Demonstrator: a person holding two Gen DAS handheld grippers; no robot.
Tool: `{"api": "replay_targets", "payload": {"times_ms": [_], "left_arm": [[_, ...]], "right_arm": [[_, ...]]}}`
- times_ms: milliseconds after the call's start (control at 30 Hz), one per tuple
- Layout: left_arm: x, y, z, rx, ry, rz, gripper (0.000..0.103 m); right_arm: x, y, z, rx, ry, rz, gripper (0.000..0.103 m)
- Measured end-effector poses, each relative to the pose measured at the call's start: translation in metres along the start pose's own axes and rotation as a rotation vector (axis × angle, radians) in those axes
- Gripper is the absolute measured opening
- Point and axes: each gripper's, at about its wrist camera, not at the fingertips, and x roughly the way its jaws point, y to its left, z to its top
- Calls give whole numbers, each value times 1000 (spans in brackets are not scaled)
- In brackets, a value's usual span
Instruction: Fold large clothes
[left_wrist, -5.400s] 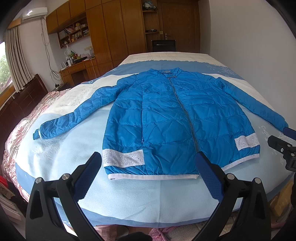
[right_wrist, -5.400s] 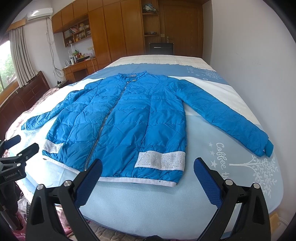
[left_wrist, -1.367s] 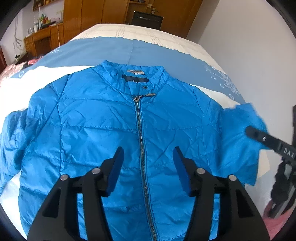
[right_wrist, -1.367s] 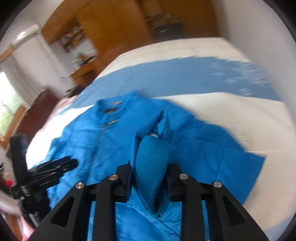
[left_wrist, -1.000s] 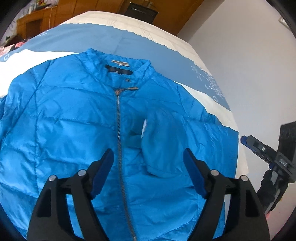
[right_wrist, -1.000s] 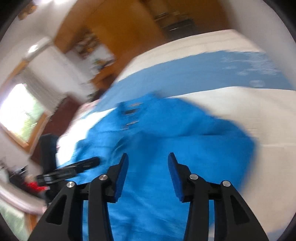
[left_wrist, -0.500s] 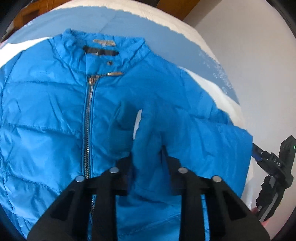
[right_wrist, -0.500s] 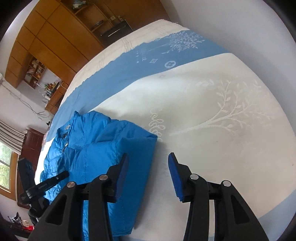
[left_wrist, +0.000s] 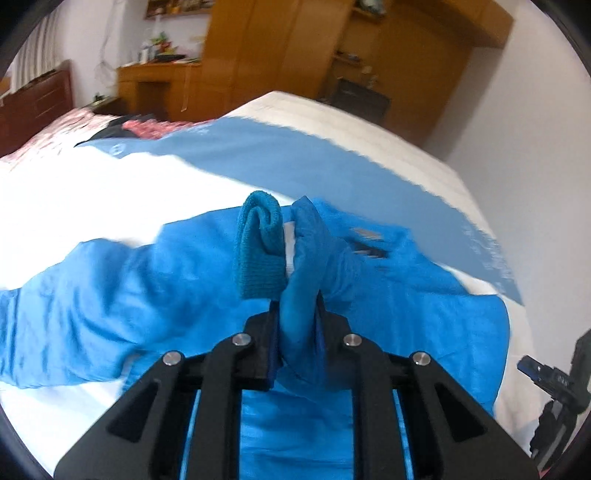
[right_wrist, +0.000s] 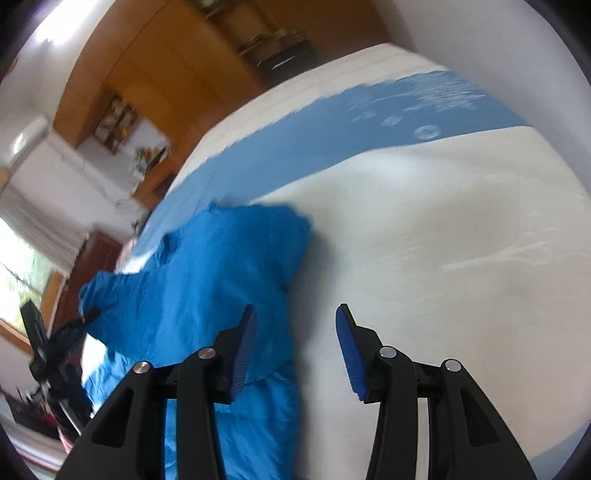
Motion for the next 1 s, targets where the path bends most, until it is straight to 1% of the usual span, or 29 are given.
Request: {"api": "replay_targets", "payload": {"times_ms": [67, 133, 200, 233, 300, 367, 467, 500, 567, 600, 633, 700, 733, 767, 833, 900, 1000], "left_arm": [[12, 7, 1, -4, 32, 29, 14], [24, 18, -4, -5, 72, 54, 15], [41, 21, -7, -7, 110, 99, 16], [51, 29, -11, -15, 133, 112, 19], [57, 41, -16, -23, 154, 108, 22], [59, 50, -19, -19, 153, 91, 23], [57, 49, -20, -3, 158, 91, 25], [54, 51, -19, -3, 164, 88, 27], [43, 57, -14, -25, 162, 78, 32], [29, 60, -11, -41, 133, 81, 34], [17, 62, -11, -48, 100, 84, 33], [-11, 55, -5, -20, -5, 137, 33], [-20, 45, -3, 13, -37, 148, 33], [-23, 35, -1, 37, -46, 142, 33], [-18, 12, 0, 84, -26, 111, 33], [1, -12, -3, 132, 30, 79, 34], [33, -29, -10, 182, 86, 105, 34]], "right_arm": [[19, 20, -2, -60, 22, -35, 45], [35, 31, -3, -96, 44, -99, 45], [50, 35, -5, -104, 76, -167, 44], [54, 35, -5, -104, 87, -185, 44], [62, 34, -8, -110, 114, -224, 45], [66, 33, -12, -119, 115, -241, 45], [70, 38, -15, -157, 110, -292, 45], [69, 40, -14, -158, 105, -292, 45], [63, 36, -13, -131, 104, -253, 43], [52, 37, -12, -125, 87, -236, 43], [43, 42, -10, -139, 59, -239, 43], [26, 61, -7, -181, -10, -264, 44], [24, 70, -7, -197, -23, -260, 44], [23, 80, -6, -215, -30, -244, 44], [32, 101, -6, -251, -25, -226, 44], [46, 114, -6, -280, -28, -232, 44], [71, 119, -5, -292, -30, -261, 43]]}}
